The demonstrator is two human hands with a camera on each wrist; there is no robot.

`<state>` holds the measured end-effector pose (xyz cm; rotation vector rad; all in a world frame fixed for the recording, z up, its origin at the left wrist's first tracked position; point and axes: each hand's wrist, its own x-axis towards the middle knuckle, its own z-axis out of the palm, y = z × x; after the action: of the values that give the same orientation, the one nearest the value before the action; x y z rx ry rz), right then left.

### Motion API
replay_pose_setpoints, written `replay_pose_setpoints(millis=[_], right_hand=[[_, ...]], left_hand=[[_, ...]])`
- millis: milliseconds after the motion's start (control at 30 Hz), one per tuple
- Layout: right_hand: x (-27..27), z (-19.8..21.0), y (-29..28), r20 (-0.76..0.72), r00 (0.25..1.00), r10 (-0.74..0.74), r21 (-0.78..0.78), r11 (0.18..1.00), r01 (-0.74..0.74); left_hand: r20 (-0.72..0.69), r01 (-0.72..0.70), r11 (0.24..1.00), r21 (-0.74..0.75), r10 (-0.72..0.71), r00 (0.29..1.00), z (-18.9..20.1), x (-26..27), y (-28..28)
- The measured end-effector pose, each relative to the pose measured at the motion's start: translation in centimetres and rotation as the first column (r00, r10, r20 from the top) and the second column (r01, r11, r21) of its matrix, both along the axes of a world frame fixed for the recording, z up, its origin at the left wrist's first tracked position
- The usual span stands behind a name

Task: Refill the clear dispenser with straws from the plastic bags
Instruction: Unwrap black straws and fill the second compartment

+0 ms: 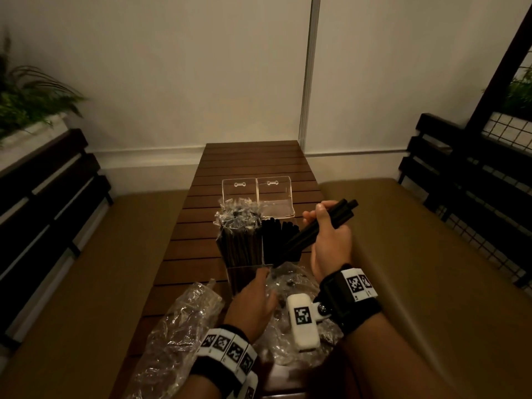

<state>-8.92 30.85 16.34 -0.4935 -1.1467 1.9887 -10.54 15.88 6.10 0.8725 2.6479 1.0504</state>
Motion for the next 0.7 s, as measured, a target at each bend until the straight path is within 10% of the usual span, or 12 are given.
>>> replay_pose_setpoints(millis=[700], right_hand=[[-4.6,-1.3,-1.5,0.073,0.997,0.007,0.421,0.906,-0.037]], left_hand=[[-0.073,-0.003,0.915,-0.404,-0.029,0.997,-2.2,-3.0,0.5]])
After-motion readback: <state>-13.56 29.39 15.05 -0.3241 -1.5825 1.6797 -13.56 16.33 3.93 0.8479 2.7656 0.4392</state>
